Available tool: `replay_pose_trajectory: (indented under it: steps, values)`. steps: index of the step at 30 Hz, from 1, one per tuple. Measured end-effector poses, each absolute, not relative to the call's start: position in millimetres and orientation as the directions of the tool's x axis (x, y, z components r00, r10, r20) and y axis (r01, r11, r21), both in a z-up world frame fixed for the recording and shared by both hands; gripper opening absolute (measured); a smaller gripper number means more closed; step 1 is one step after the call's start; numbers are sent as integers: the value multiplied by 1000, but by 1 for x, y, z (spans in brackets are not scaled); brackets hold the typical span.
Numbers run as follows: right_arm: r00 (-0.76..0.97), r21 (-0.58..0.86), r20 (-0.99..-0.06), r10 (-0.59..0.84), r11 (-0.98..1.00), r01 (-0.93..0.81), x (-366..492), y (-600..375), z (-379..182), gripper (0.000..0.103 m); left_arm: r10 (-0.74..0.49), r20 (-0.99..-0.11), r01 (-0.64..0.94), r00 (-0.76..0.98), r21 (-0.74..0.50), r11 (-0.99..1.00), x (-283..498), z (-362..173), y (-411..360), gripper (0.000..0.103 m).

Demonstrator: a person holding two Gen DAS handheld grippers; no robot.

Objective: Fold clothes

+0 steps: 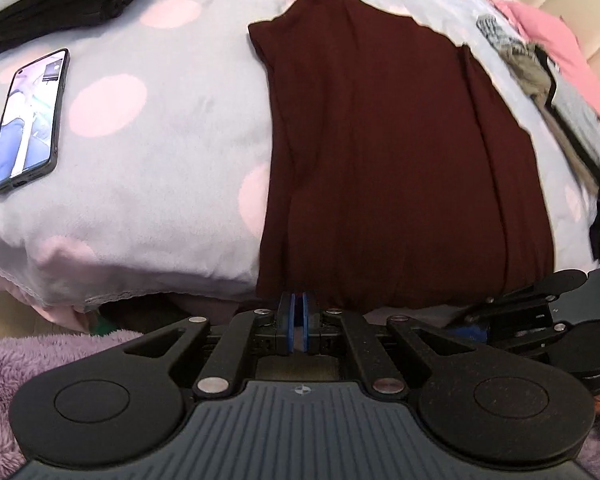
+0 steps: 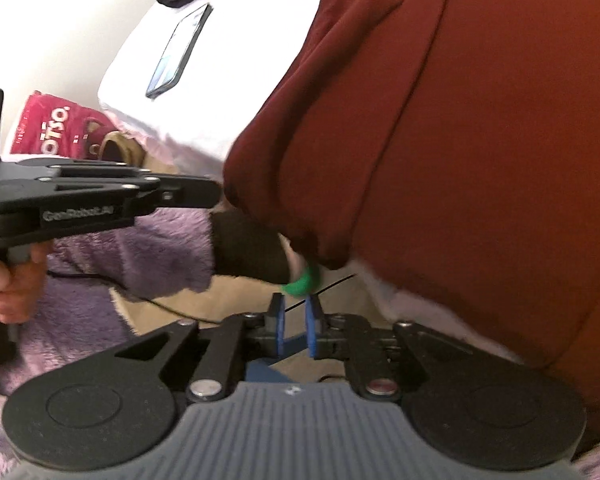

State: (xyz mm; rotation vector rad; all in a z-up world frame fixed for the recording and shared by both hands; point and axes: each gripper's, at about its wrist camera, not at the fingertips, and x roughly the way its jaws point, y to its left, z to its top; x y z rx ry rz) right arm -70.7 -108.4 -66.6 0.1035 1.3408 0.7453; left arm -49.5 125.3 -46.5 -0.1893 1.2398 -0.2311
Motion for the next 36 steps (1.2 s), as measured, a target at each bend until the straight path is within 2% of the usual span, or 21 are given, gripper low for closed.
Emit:
replay_pose_trajectory:
  steps: [4,7,12,16,25,26,29,36]
  values:
    - [136,415,-843,521,790,-451,-55,-112,-52,18,-318,-883,69,346,-315,947,-27,-33,134,1]
    - [226,356,-839,495,814,-458,-40,-119,-38,20,-307,-869,100,389,-292,951,-1,-23,138,1]
    - [322,357,-816,480,857,-373,5,-128,-33,21,-292,-839,127,458,-264,956,59,-27,144,1]
    - [386,359,-800,459,882,-305,44,-135,-33,28,-330,-826,115,458,-313,943,98,-43,149,1]
    - [373,409,-793,481,875,-258,87,-120,-56,35,-373,-809,109,454,-366,924,143,-71,147,1]
    - [372,404,-795,479,875,-266,88,-116,-58,31,-377,-805,111,458,-369,923,144,-72,147,1]
    - [379,380,-793,476,874,-302,88,-109,-59,5,-369,-796,120,481,-357,926,148,-71,148,0]
    - [408,443,-753,516,856,-264,89,-119,-47,3,-278,-768,87,577,-280,956,164,-44,161,0]
